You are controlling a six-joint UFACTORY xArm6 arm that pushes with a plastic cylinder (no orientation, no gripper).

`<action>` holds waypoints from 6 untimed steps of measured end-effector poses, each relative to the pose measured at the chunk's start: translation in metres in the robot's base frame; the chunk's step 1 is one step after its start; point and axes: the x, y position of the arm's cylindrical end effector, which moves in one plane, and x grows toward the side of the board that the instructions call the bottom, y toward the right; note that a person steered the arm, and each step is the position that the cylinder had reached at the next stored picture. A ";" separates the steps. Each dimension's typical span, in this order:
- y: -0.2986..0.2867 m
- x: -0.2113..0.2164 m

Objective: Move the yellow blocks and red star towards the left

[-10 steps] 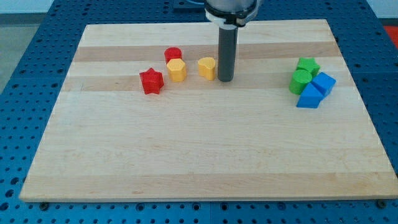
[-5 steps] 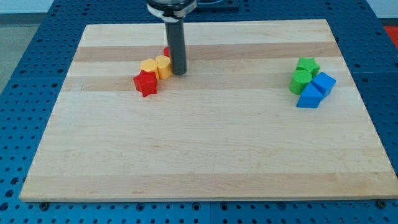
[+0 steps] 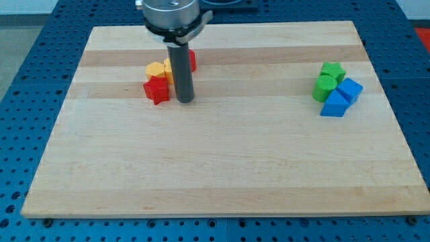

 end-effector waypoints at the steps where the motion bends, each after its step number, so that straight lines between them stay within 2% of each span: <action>1: -0.023 0.000; 6: -0.075 0.011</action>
